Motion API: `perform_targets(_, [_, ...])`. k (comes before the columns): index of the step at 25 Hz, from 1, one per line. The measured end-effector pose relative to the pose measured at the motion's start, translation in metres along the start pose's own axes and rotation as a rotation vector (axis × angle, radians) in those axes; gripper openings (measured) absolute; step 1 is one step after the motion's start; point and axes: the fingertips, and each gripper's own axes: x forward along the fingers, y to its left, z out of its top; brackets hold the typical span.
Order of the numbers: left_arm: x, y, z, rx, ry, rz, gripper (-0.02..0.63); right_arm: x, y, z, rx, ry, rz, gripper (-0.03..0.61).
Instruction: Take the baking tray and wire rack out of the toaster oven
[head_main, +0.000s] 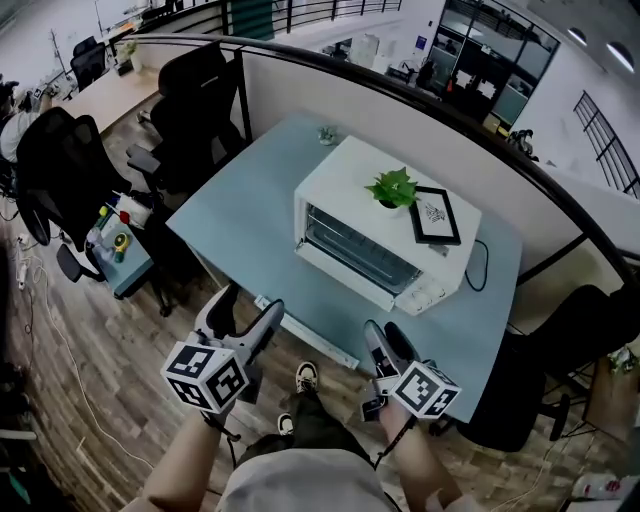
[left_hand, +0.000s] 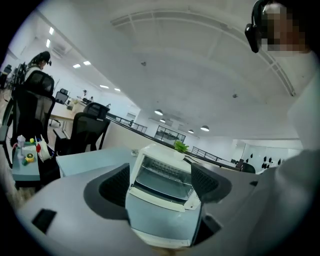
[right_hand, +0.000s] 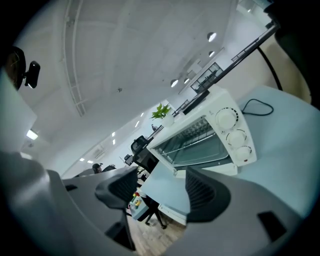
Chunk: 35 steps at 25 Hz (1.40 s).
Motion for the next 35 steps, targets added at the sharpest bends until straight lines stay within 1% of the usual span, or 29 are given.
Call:
perform_targets(2, [0.021,0.008,-0.012,-0.035,0.034,-0.007,0.374,0.01,-0.013,-0.003,0.02,0.005,-0.018,0.29])
perform_targets(6, [0.069,0.029,-0.036,-0.131,0.103,-0.013,0.373,0.037,-0.041,-0.007,0.1,0.005,-0.044,0.291])
perform_targets(9, [0.105,0.041,-0.052,-0.193,0.145,-0.023,0.374,0.059,-0.061,-0.008,0.133,-0.002,-0.058,0.293])
perform_targets(11, [0.125,0.046,-0.064,-0.226,0.17,-0.032,0.374,0.071,-0.075,-0.008,0.172,-0.013,-0.064,0.295])
perform_targets(13, [0.145,0.051,-0.075,-0.249,0.192,-0.04,0.373,0.083,-0.091,-0.009,0.238,-0.035,-0.067,0.295])
perform_targets(17, [0.179,0.059,-0.096,-0.299,0.223,-0.049,0.374,0.103,-0.12,-0.01,0.461,-0.104,-0.044,0.295])
perform_targets(18, [0.187,0.061,-0.101,-0.313,0.229,-0.049,0.373,0.107,-0.126,-0.01,0.499,-0.12,-0.04,0.296])
perform_targets(19, [0.193,0.063,-0.105,-0.329,0.231,-0.05,0.373,0.109,-0.132,-0.01,0.515,-0.131,-0.041,0.298])
perform_targets(21, [0.206,0.066,-0.113,-0.374,0.225,-0.053,0.373,0.113,-0.144,-0.011,0.516,-0.147,-0.057,0.299])
perform_targets(23, [0.218,0.068,-0.12,-0.43,0.213,-0.056,0.373,0.116,-0.157,-0.013,0.547,-0.171,-0.09,0.299])
perform_targets(24, [0.225,0.069,-0.124,-0.457,0.208,-0.058,0.373,0.119,-0.161,-0.014,0.585,-0.195,-0.088,0.299])
perform_targets(25, [0.231,0.069,-0.128,-0.482,0.204,-0.058,0.373,0.123,-0.164,-0.012,0.62,-0.226,-0.065,0.299])
perform_targets(26, [0.237,0.068,-0.132,-0.507,0.201,-0.059,0.373,0.127,-0.165,-0.01,0.634,-0.251,-0.042,0.299])
perform_targets(27, [0.243,0.069,-0.136,-0.532,0.198,-0.059,0.373,0.13,-0.167,-0.008,0.623,-0.262,-0.039,0.299])
perform_targets(29, [0.254,0.07,-0.146,-0.583,0.203,-0.065,0.373,0.135,-0.176,-0.008,0.59,-0.254,-0.083,0.299])
perform_targets(31, [0.265,0.071,-0.157,-0.633,0.222,-0.076,0.373,0.142,-0.182,-0.008,0.619,-0.275,-0.083,0.299])
perform_targets(33, [0.274,0.07,-0.166,-0.665,0.232,-0.086,0.373,0.146,-0.187,-0.008,0.652,-0.301,-0.085,0.298])
perform_targets(35, [0.282,0.071,-0.172,-0.674,0.227,-0.097,0.37,0.149,-0.194,-0.008,0.666,-0.318,-0.108,0.296])
